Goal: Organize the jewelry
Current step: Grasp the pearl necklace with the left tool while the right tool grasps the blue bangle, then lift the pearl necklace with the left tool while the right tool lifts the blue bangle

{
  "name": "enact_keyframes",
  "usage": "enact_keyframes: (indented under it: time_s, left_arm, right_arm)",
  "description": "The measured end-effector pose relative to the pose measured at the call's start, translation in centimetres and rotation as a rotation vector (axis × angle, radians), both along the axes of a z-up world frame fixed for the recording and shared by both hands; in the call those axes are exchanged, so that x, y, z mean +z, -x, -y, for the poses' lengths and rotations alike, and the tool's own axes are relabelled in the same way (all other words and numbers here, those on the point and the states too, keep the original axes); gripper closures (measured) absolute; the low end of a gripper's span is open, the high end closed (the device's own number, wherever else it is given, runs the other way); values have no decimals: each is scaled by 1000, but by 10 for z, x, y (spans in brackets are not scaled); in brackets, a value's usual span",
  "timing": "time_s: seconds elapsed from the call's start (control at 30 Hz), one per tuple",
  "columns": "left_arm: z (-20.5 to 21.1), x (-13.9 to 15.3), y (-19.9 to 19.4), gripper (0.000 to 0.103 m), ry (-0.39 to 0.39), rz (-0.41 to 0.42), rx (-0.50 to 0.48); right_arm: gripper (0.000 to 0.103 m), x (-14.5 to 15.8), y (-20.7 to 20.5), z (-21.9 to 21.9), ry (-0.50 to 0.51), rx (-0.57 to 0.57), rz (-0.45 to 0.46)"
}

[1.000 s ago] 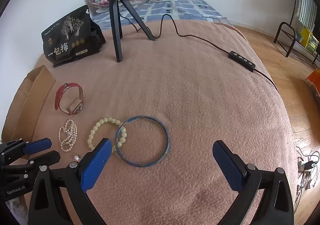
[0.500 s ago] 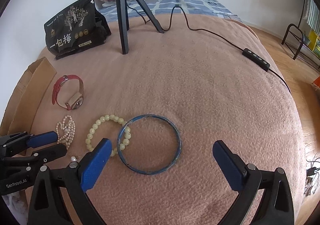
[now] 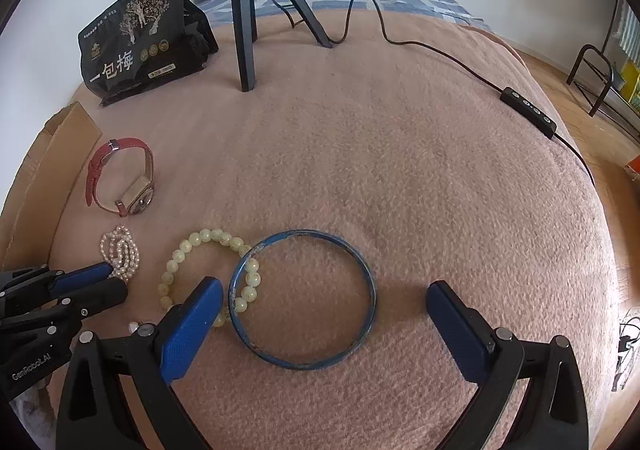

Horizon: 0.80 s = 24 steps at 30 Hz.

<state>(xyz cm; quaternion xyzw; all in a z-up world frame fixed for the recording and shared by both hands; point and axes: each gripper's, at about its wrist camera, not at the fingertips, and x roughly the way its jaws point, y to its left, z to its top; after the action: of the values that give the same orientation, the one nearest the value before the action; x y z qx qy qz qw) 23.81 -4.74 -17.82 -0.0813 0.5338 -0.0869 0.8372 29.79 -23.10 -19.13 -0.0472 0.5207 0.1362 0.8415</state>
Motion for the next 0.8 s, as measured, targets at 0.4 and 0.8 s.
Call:
enact_keyframes:
  time_s: [0.4,0.8]
  left_arm:
    - [-1,0,0,92,-7,4,-2]
    - [-6,4,2,96,6,3,1]
  right_arm:
    - [24,1,0,-10,44,39,-6]
    - [29,11,3,-4,5,27,8]
